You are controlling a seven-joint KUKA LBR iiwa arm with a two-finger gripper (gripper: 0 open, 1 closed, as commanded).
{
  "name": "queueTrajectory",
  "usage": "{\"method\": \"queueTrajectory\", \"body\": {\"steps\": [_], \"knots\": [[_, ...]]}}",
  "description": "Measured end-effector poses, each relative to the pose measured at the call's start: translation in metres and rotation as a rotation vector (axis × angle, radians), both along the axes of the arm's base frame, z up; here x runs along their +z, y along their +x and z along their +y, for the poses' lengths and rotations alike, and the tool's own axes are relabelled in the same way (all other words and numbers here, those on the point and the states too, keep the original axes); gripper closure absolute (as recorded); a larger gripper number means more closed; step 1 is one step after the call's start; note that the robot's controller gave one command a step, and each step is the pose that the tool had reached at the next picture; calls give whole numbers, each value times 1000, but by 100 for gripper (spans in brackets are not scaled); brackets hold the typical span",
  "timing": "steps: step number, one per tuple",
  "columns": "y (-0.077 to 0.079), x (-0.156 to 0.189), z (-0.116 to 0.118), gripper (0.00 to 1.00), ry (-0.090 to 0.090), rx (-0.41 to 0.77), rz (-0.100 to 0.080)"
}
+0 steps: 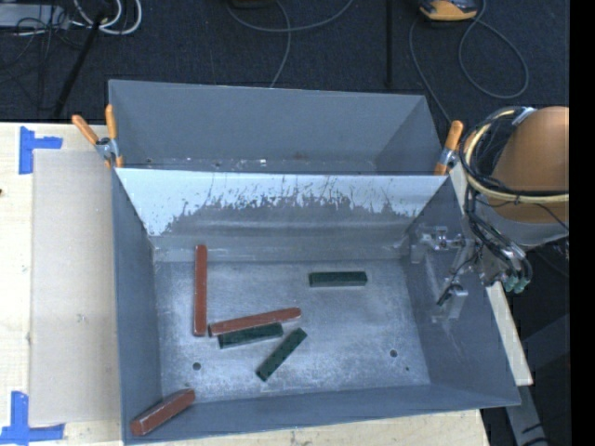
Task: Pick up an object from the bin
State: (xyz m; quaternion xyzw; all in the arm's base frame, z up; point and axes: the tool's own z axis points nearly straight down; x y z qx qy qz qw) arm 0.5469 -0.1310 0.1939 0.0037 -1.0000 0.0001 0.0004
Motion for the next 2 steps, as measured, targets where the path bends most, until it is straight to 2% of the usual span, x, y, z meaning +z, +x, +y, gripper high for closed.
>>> {"method": "queueTrajectory", "body": {"steps": [1,2], "knots": [[66,-116,76,0,4,63,2],[66,-112,73,100,1,62,-2]]}}
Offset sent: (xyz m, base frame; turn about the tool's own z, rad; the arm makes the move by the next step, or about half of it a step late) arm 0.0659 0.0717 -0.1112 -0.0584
